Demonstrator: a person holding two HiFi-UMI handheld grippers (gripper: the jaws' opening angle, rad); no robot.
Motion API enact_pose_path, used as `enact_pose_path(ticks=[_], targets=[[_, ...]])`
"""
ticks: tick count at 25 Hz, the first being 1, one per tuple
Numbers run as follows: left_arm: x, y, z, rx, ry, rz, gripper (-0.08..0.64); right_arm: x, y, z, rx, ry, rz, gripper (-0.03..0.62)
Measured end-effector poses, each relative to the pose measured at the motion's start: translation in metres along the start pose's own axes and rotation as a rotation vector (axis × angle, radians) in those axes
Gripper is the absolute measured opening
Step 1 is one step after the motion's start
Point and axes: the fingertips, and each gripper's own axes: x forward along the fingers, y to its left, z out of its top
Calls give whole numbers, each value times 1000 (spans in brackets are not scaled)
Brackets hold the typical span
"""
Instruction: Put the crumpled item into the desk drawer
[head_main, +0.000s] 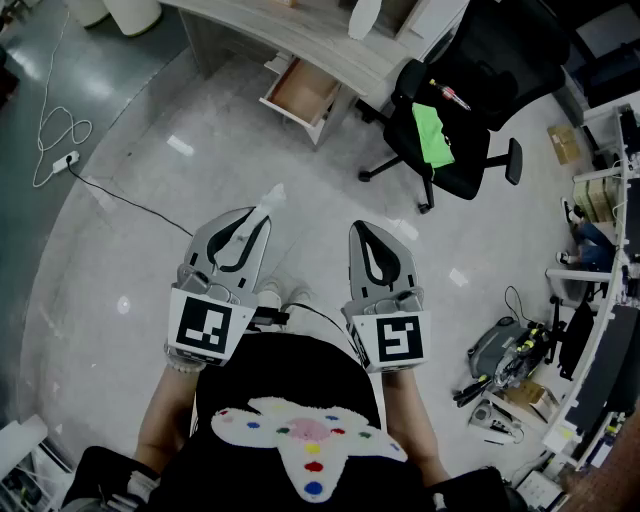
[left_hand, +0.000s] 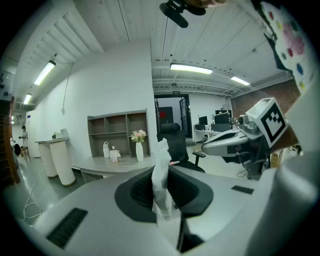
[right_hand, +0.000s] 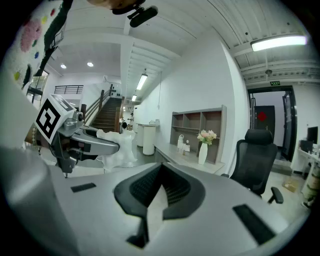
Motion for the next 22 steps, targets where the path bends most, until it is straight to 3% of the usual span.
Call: enact_pose_path(ticks=[22], targets=[[0, -1, -3, -1, 4, -10, 61, 2, 4, -6, 9, 8, 15, 4]])
